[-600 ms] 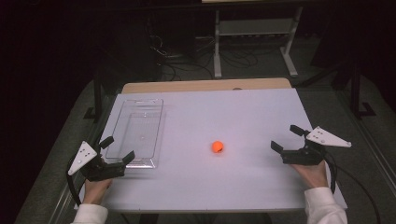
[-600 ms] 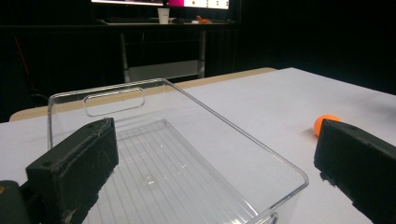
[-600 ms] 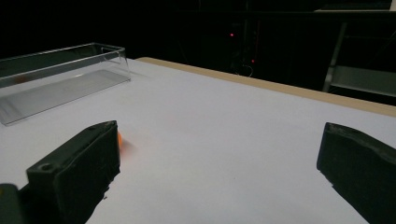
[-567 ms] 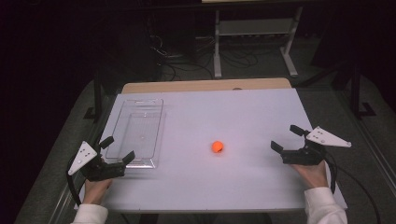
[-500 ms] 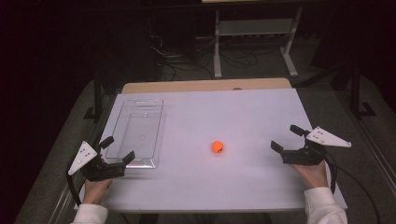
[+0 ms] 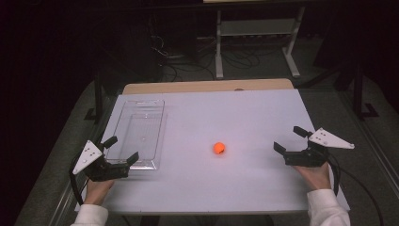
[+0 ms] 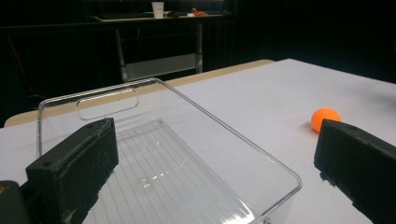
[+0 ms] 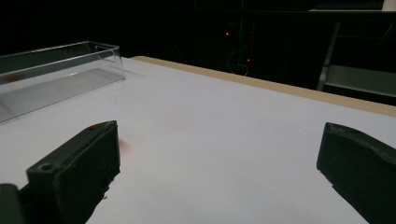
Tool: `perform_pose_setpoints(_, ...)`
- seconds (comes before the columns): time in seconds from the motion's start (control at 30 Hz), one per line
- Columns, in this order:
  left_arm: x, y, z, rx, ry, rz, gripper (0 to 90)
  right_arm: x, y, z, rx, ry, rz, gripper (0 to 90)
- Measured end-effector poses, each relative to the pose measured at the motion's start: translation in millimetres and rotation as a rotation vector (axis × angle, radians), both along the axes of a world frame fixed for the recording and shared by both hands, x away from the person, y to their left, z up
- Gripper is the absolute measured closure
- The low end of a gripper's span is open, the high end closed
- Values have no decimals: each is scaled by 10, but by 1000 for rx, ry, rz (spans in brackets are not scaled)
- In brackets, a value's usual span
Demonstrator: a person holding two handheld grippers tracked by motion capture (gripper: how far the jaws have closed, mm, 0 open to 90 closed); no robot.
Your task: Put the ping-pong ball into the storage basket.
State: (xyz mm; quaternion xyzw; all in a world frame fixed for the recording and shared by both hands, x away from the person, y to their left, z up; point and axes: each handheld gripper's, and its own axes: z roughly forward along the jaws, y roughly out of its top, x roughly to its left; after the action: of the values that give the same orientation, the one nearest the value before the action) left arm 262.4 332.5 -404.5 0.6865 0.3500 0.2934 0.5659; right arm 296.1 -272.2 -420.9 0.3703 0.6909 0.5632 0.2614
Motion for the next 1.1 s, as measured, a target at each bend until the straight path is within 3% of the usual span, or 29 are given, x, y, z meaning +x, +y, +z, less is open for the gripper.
perform_pose_setpoints(0.23,1,-12,78,11,-15,-7,0,-4,2,3,-3,-2,3,0)
perform_pose_setpoints(0.57,14,-9,123,37,8,-11,0,-17,-26,15,10,-6,-7,0)
perform_pose_setpoints(1.1,93,-157,368,132,20,-75,0,-17,-11,14,-2,2,-1,0)
